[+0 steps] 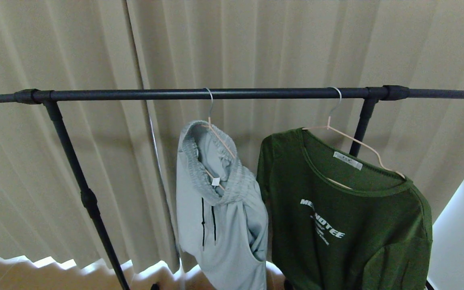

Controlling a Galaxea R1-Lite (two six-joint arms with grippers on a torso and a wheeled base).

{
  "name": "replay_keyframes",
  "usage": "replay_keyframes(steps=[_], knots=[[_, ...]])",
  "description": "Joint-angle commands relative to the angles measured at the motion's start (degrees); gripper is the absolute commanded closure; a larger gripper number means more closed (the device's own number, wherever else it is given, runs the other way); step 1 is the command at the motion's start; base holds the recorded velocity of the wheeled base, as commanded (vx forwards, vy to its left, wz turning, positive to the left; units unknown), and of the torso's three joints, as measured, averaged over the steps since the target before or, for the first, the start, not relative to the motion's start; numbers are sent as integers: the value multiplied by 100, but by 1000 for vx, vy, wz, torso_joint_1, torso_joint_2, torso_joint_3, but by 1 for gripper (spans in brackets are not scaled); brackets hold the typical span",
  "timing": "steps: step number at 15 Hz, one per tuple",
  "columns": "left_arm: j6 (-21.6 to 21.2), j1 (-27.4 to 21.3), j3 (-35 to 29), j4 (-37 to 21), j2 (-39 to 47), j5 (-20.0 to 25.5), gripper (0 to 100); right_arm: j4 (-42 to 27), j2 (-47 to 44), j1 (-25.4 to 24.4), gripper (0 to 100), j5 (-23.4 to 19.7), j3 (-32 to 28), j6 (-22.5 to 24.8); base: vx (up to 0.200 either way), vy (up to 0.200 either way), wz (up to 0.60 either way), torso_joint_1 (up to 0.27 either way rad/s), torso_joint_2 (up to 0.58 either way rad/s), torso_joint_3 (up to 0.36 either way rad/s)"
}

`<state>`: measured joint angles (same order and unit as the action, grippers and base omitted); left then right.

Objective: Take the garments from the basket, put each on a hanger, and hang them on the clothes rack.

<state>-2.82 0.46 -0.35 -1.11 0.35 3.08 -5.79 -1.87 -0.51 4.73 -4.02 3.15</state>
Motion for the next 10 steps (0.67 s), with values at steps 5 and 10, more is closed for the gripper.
replay_keyframes(steps=[5,10], knots=[[0,-2,0,-3,9,-1,0,263,187,60,0,-411,253,-279,0,0,0,0,0,0],[0,-2,0,-3,9,-1,0,280,187,60,0,-288,262,-332,0,0,0,0,0,0]])
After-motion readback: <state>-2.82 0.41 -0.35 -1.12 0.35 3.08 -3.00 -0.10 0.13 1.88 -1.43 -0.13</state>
